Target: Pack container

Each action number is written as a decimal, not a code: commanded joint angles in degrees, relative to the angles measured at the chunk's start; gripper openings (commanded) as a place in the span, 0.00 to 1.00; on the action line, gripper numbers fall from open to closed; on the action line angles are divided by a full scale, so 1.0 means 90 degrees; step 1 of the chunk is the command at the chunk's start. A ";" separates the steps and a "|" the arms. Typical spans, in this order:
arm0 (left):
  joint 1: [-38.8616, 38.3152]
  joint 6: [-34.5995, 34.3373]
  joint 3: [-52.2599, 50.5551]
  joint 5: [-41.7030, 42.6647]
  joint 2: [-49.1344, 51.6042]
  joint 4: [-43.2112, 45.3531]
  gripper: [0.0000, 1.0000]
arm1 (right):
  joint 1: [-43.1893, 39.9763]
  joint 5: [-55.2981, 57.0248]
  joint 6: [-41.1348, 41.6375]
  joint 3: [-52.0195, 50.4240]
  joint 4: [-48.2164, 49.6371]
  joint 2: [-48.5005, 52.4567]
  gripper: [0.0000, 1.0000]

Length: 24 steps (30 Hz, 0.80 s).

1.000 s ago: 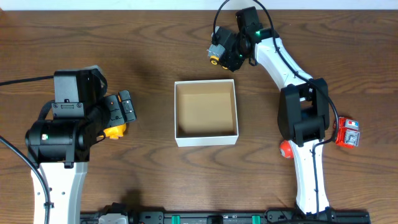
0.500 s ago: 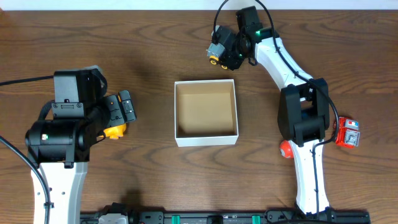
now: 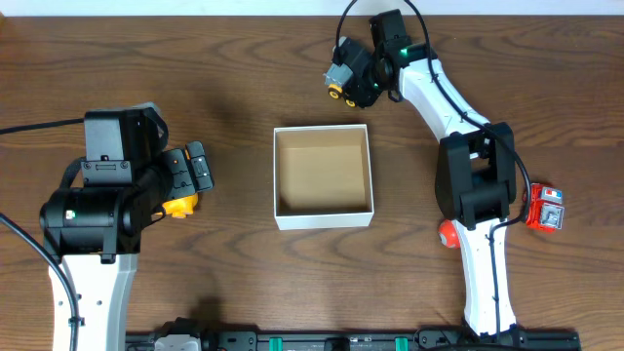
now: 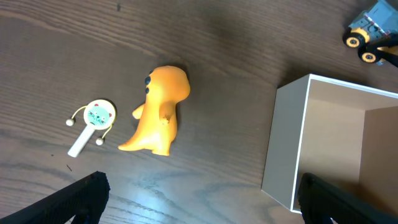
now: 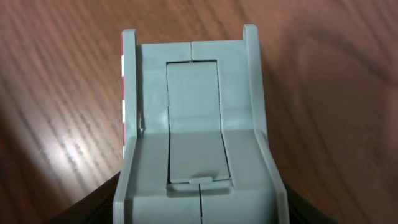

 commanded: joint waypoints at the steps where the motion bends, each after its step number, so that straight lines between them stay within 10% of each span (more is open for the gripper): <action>1: 0.0032 -0.0083 0.0121 0.0066 0.0027 0.0000 0.98 | -0.0036 0.0396 0.0578 0.0046 0.0112 -0.0328 0.01; 13: 0.0032 -0.0083 0.0121 0.0066 0.0027 0.0000 0.98 | -0.0036 0.1537 0.2545 0.0049 -0.0206 -0.1610 0.01; 24: 0.0032 -0.0083 0.0121 0.0068 0.0027 0.0000 0.98 | 0.0189 0.1535 0.5518 0.0049 -0.3179 -0.2990 0.01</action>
